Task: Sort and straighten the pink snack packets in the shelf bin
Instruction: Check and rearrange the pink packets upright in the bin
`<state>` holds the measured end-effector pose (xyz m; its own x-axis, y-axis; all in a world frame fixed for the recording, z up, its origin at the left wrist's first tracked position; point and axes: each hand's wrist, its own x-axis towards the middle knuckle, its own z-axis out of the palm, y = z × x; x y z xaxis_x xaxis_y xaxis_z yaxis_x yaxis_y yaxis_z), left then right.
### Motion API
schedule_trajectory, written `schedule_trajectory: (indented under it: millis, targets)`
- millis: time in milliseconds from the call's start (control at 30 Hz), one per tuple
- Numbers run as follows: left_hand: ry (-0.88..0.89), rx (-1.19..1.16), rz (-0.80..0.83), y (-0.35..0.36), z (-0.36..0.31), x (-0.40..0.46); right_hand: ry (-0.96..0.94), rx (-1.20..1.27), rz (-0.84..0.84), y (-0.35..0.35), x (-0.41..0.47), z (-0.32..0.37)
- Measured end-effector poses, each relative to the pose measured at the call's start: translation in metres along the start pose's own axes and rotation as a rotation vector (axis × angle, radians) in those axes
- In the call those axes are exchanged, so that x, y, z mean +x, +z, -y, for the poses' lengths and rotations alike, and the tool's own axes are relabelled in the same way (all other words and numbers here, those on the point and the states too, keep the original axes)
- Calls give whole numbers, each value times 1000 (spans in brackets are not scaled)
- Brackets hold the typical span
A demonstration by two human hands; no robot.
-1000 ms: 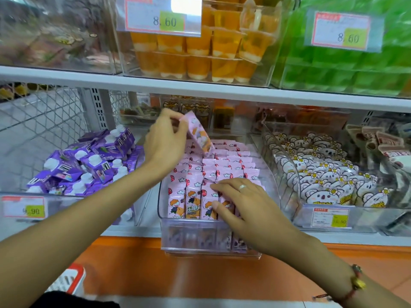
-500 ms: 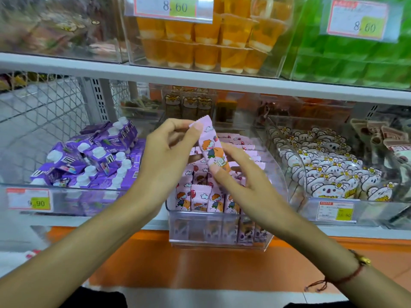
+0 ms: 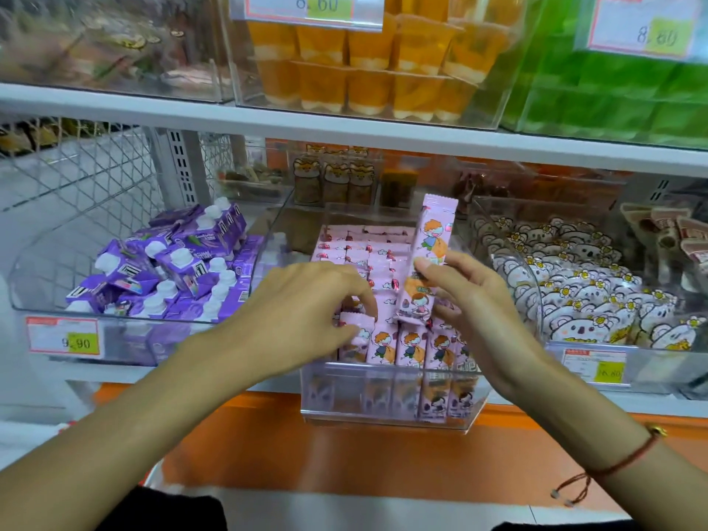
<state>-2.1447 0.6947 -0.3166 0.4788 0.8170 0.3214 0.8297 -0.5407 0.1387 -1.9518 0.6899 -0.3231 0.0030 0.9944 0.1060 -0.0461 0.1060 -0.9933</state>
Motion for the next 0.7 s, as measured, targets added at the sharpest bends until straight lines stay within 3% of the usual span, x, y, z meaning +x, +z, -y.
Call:
schedule_trajectory:
  millis: [267,333,500,700]
  targets:
    - [-29,259,-74,16,4,23,34,-28,-41,-3,-1,0]
    - [-41,129,-102,17,3,21,30,-18,-38,-5,-2,0]
    - [-140,-678,-128,15,-13,9,50,55,19,-7,-4,1]
    - [-149,-715,-283,23,-24,2,38,148,71,-2,-5,3]
